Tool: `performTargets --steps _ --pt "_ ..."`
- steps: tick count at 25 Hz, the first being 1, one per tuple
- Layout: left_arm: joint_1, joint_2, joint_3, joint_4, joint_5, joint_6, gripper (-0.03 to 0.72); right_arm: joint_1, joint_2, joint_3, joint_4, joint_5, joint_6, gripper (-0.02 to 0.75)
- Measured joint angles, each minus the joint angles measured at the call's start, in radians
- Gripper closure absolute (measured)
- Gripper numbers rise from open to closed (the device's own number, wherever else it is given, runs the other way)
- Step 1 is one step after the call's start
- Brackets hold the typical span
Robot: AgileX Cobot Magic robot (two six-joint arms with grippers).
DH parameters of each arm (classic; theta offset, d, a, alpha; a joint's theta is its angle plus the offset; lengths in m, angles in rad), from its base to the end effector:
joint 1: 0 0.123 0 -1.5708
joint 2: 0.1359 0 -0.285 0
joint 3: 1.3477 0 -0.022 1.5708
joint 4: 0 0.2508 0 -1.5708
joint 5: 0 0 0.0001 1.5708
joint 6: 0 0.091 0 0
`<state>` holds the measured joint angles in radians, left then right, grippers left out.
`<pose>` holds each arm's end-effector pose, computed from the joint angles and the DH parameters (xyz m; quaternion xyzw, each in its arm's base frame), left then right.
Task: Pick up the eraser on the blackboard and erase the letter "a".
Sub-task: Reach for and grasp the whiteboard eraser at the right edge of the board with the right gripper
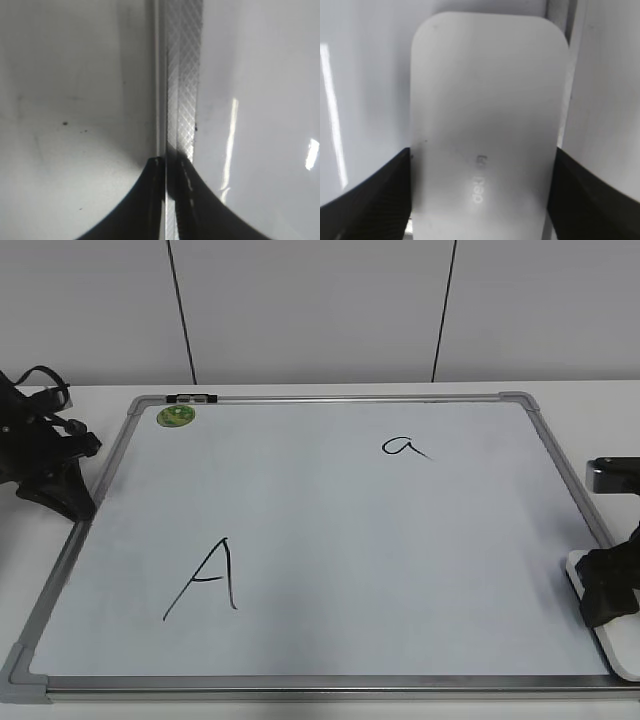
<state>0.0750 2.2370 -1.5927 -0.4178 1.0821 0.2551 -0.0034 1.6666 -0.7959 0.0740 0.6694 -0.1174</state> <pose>0.4280 -0.0006 0.1223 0.0152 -0.9830 0.1827 0.0035 0.2694 0.0033 0.1487 -0.0293 0.9975 0.0210 0.0603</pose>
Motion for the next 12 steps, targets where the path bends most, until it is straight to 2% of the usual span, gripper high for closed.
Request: performTargets --steps 2,12 --pt "0.000 0.000 0.000 0.000 0.000 0.000 0.659 0.000 0.000 0.000 0.000 0.000 0.000 0.197" --pt "0.000 0.000 0.000 0.000 0.000 0.000 0.659 0.000 0.000 0.000 0.000 0.002 0.000 0.204"
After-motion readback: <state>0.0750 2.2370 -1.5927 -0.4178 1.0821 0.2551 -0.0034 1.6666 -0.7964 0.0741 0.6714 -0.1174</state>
